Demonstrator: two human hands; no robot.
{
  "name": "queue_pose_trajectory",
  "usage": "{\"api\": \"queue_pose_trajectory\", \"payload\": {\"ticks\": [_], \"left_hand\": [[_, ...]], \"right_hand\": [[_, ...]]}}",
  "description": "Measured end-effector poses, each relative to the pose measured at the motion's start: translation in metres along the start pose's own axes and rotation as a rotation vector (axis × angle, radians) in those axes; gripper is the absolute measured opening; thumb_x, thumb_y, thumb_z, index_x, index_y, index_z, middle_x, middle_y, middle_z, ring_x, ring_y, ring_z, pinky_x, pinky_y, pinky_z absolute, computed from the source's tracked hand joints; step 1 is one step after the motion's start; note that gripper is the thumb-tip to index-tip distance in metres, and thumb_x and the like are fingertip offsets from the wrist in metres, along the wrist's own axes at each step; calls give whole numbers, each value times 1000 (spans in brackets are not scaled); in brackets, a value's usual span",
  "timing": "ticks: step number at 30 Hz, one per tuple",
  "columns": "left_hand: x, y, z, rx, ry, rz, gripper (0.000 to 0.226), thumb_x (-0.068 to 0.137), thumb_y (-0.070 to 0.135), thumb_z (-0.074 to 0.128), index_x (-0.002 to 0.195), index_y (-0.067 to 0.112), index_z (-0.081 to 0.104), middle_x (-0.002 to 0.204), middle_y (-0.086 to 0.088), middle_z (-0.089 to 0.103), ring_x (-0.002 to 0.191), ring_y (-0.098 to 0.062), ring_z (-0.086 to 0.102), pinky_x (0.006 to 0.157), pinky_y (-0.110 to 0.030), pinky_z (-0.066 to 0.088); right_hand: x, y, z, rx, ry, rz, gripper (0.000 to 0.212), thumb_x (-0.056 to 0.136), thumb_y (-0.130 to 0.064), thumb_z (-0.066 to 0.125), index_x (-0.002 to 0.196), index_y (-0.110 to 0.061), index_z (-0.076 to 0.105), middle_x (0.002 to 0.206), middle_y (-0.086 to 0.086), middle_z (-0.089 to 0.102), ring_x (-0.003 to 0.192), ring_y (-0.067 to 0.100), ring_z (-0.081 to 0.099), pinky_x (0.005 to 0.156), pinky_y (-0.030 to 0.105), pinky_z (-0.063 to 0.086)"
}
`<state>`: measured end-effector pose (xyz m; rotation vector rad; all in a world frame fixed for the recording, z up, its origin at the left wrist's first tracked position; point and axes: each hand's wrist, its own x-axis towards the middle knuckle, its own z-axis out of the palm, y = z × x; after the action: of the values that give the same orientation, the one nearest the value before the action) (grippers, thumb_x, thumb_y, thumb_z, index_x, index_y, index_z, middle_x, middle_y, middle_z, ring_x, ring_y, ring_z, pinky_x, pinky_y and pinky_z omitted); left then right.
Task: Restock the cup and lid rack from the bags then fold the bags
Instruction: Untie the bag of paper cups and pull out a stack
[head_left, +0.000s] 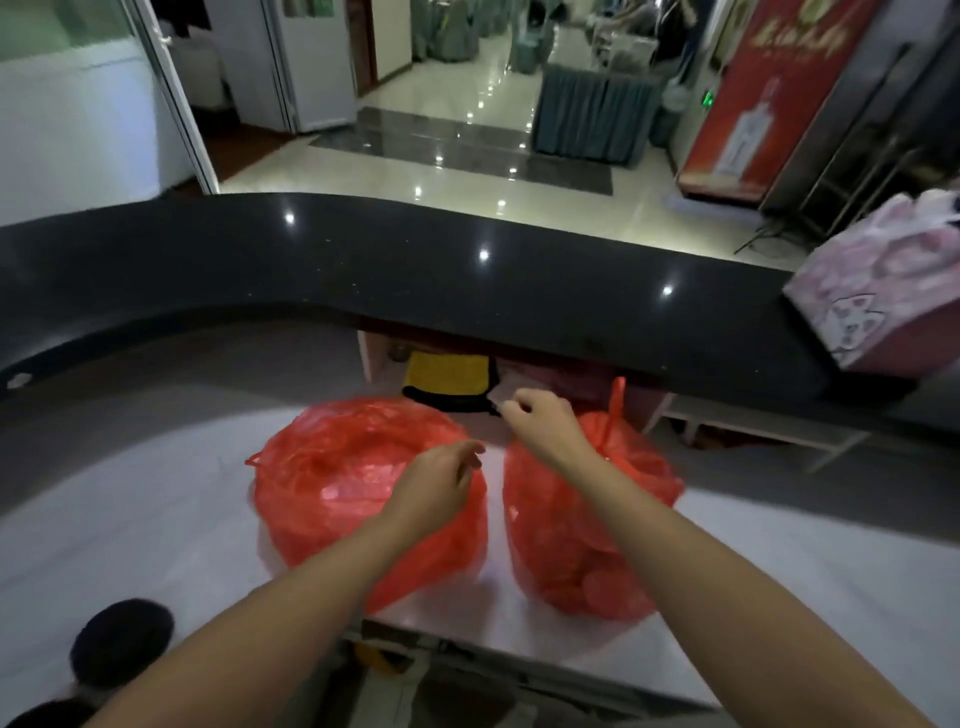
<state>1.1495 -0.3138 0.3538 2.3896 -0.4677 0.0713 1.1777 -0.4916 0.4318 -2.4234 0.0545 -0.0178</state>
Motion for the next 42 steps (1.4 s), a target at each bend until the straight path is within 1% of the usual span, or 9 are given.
{"api": "queue_pose_trajectory", "payload": {"ticks": [3,11,14,16,27,31,34,39,42], "left_hand": [[31,58,27,-37,42,67,28,87,17,49,108,16,67,103,0,70,94,-22,63,76,-27,44],[64,124,69,-33,94,54,14,94,21,63,103,22,73,99,5,68,89,-9,60,83,-24,47],[65,131,78,34,8,10,17,93,26,63,105,22,75,104,4,69,98,-11,61,90,-27,48],[66,132,80,48,-20,-25,20,93,28,64,105,20,77,104,1,70,100,-14,62,91,-30,48],[80,122,76,23,-135,-69,15,92,27,70,97,15,78,99,-1,68,94,-11,60,87,-37,50],[85,120,69,-15,-196,-48,13,92,21,71,98,10,76,106,-5,66,101,-18,61,90,-36,49],[87,117,65,-59,-243,-27,14,91,21,73,99,10,74,106,-5,64,101,-21,59,91,-39,48],[91,109,73,-43,-257,-7,13,91,32,73,95,21,69,104,5,59,106,-14,50,93,-25,43],[92,105,83,-53,-244,18,8,94,32,68,91,30,60,97,12,57,97,-5,46,84,-16,36]], "right_hand": [[-2,41,-51,23,42,-30,36,87,-25,55,60,-9,37,54,5,36,56,18,35,59,42,32],[5,144,-119,16,-82,-19,29,89,-23,55,61,-16,48,59,1,52,60,17,49,58,37,41],[4,162,-111,-68,-289,-158,12,93,-30,63,88,-25,73,81,-11,67,76,7,59,71,31,48],[5,164,-102,-115,-357,-254,17,94,-36,66,104,-26,75,89,-13,64,83,6,58,73,24,41],[8,162,-81,-47,-294,-196,15,87,-43,71,83,-29,75,81,-16,66,78,-4,59,63,10,37],[4,157,-73,-49,-229,-200,1,84,-28,71,83,-28,71,85,-15,60,77,1,55,66,6,36],[0,160,-72,-7,-220,-225,12,87,-23,70,82,-33,66,85,-17,58,81,-7,54,71,6,37],[-4,168,-73,-39,-220,-228,11,96,-30,63,86,-25,65,87,-14,55,81,3,52,73,21,39],[-7,169,-72,-19,-186,-229,12,92,-32,68,88,-21,66,87,-12,56,81,4,54,73,22,43]]}}
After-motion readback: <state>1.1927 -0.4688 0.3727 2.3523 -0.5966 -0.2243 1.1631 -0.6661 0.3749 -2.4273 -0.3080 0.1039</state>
